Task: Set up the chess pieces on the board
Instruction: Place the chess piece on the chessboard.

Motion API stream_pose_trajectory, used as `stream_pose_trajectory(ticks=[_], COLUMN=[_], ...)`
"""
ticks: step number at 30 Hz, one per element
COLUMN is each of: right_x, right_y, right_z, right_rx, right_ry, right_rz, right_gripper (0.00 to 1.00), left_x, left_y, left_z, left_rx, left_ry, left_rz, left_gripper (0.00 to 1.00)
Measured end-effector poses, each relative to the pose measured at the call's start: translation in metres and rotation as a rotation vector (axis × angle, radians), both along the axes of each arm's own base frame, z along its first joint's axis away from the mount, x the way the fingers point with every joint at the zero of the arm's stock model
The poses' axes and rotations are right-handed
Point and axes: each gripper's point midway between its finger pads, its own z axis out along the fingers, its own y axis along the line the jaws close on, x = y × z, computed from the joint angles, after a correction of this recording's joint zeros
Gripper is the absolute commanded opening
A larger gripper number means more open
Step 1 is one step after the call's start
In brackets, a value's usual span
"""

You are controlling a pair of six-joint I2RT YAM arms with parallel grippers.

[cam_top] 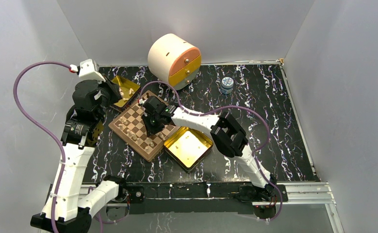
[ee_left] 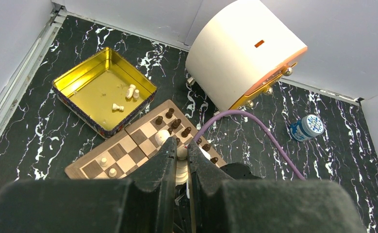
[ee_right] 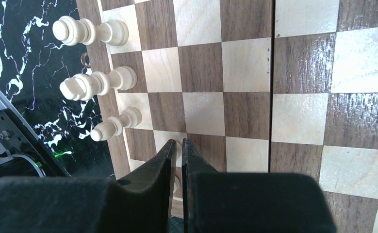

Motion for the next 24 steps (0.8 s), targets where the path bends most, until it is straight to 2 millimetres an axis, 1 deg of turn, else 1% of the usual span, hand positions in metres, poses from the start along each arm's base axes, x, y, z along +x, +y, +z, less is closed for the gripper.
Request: stream_pose_trajectory(ticks=[9, 16, 24], right_x=[-0.0026, -0.0042, -0.0057], right_y=[0.0009, 0.0008, 0.002], right_z=[-0.0015, -0.0072, -0.0069], right_rx=[-0.002, -0.009, -0.003], right_ry=[0.002, 0.013, 0.021], right_rz=[0.005, 0.009, 0.015], right_gripper=[0.18, 0.18, 0.18], left_x=[0.0002, 0.0002, 0.0002], left_y=[0.0, 0.0, 0.0], left_z=[-0.0003, -0.0003, -0.0003], left_rx=[0.0, 0.0, 0.0], left_ry=[0.001, 0.001, 0.001], left_rz=[0.0, 0.0, 0.0], left_gripper=[0.0, 0.0, 0.0])
